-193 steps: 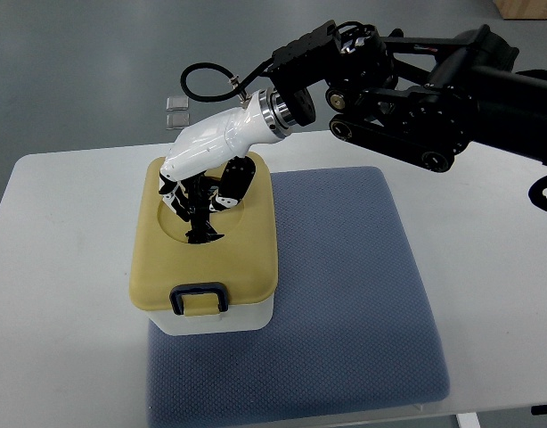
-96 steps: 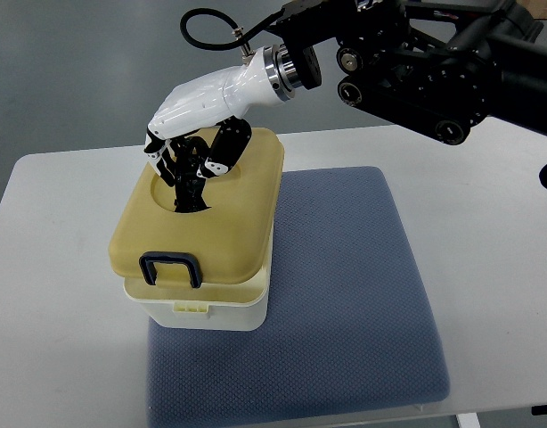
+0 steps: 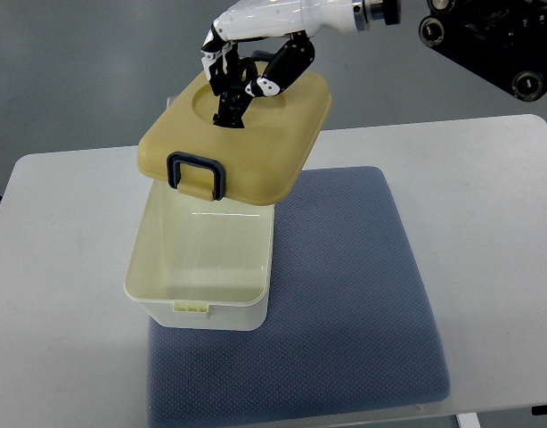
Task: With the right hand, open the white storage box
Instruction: 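Lift the yellow lid off the white box with the right hand, then lower the held lid onto the mat beside the box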
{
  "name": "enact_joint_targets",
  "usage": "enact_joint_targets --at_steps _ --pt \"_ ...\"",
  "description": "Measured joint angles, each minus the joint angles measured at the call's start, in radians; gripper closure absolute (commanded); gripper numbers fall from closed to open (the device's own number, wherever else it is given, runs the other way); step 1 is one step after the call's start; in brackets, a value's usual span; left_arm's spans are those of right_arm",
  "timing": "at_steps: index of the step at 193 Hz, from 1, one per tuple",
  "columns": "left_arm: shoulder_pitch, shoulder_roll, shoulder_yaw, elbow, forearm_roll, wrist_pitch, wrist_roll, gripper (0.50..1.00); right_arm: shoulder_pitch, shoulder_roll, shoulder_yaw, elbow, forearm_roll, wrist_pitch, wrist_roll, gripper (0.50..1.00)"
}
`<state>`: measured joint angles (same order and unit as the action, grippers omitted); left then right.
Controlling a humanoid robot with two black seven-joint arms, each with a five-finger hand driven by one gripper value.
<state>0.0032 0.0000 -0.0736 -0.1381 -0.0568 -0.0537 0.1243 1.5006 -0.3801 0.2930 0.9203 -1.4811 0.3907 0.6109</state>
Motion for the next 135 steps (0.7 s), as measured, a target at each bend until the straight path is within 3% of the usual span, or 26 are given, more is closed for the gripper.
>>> enact_joint_targets --at_steps 81,135 --pt "0.000 0.000 0.000 0.000 0.000 0.000 0.000 0.500 -0.241 -0.193 0.005 -0.010 0.003 -0.217 0.000 1.000" --pt "0.000 0.000 0.000 0.000 0.000 0.000 0.000 0.500 -0.376 -0.213 0.005 -0.049 0.034 -0.299 0.000 1.000"
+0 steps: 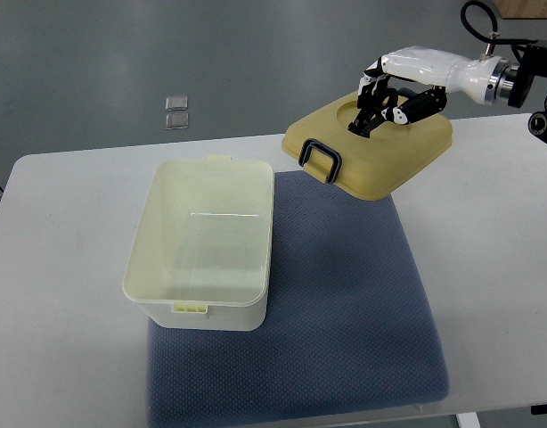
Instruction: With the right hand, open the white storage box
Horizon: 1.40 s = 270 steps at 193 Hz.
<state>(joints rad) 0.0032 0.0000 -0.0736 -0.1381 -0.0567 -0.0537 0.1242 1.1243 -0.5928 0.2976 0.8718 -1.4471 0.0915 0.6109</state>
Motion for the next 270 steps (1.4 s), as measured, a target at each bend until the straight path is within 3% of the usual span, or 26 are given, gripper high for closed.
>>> enact_joint_targets --at_steps 150,169,184,203,213,237,270 --pt "0.000 0.000 0.000 0.000 0.000 0.000 0.000 0.500 -0.216 0.073 -0.016 -0.004 -0.001 -0.121 0.000 1.000" --pt "0.000 0.000 0.000 -0.002 0.000 0.000 0.000 0.500 -0.232 0.095 -0.016 -0.006 -0.001 -0.132 0.000 0.904" --pt "0.000 0.000 0.000 -0.003 0.000 0.000 0.000 0.500 -0.241 0.111 -0.016 -0.008 -0.001 -0.136 0.000 0.742" --pt "0.000 0.000 0.000 -0.002 0.000 0.000 0.000 0.500 -0.249 0.118 -0.009 -0.008 0.001 -0.140 0.000 0.699" --pt "0.000 0.000 0.000 -0.002 0.000 0.000 0.000 0.500 -0.250 0.118 -0.006 -0.008 0.004 -0.140 0.000 0.634" --pt "0.000 0.000 0.000 0.000 0.000 0.000 0.000 0.500 -0.251 0.115 -0.004 -0.007 0.031 -0.136 0.000 0.589" --pt "0.000 0.000 0.000 0.000 0.000 0.000 0.000 0.500 -0.247 0.105 -0.002 -0.001 0.136 -0.131 0.000 0.576"
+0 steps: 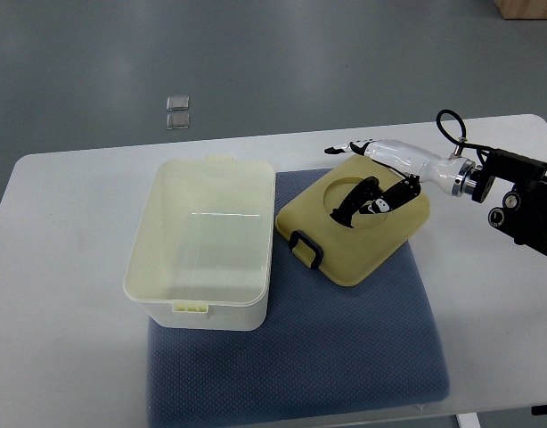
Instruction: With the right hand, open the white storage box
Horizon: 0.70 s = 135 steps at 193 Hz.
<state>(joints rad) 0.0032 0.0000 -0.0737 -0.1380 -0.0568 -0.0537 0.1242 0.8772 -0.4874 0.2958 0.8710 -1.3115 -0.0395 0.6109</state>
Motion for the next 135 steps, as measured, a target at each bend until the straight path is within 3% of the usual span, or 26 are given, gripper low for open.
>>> enact_joint_targets --at_steps 34,72,135 --pt "0.000 0.000 0.000 0.000 0.000 0.000 0.000 0.500 0.005 -0.006 0.002 0.000 0.189 0.009 0.000 0.576" --pt "0.000 0.000 0.000 0.000 0.000 0.000 0.000 0.500 -0.006 0.016 0.002 -0.024 0.543 0.082 0.000 0.576" --pt "0.000 0.000 0.000 0.000 0.000 0.000 0.000 0.500 -0.044 0.070 0.004 -0.061 1.071 0.135 0.000 0.576"
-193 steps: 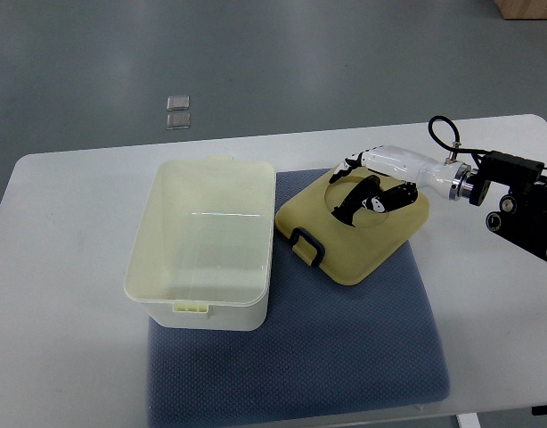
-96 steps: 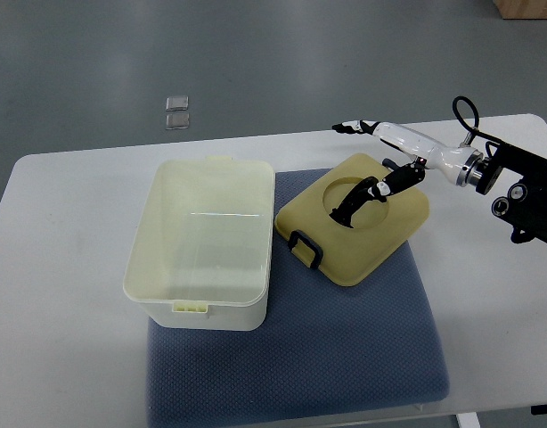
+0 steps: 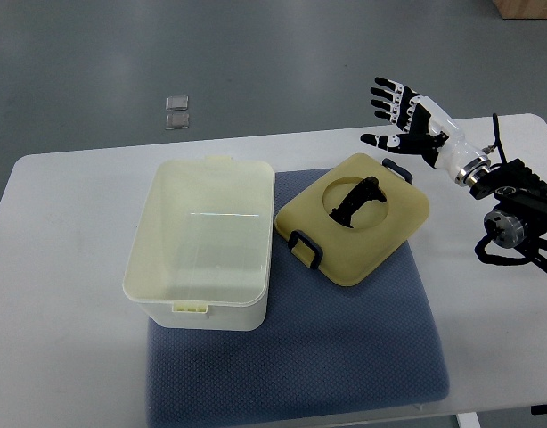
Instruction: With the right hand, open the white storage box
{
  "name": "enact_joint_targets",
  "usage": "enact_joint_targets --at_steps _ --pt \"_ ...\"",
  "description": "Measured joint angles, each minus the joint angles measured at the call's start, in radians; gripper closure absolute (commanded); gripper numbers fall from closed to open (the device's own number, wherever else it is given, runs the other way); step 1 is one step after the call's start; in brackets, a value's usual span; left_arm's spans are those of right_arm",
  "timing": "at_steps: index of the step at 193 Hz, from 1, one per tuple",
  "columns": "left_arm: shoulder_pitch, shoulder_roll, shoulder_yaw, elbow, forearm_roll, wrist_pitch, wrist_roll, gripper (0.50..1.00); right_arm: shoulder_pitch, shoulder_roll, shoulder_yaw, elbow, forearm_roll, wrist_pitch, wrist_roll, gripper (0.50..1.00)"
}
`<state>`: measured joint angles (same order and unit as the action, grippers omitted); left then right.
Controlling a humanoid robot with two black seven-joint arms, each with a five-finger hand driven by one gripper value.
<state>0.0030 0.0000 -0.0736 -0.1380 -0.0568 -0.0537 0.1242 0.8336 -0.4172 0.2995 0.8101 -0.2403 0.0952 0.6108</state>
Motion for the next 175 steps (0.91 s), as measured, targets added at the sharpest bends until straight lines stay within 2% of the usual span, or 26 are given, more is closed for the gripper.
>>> enact_joint_targets --at_steps 24,40,98,138,175 --pt "0.000 0.000 0.000 0.000 0.000 0.000 0.000 0.500 -0.002 0.020 0.027 -0.018 0.159 0.008 -0.001 0.576" --pt "0.000 0.000 0.000 0.000 0.000 0.000 0.000 0.500 -0.002 0.045 0.058 -0.022 0.223 0.008 -0.026 0.576" --pt "0.000 0.000 0.000 -0.001 0.000 0.000 0.000 0.500 -0.005 0.092 0.166 -0.040 0.266 0.011 -0.106 0.574" --pt "0.000 0.000 0.000 -0.012 0.000 -0.002 0.000 0.500 -0.042 0.148 0.225 -0.040 0.265 -0.012 -0.098 0.570" --pt "0.000 0.000 0.000 -0.006 0.000 -0.005 0.000 0.500 -0.050 0.156 0.233 -0.039 0.261 -0.030 -0.083 0.570"
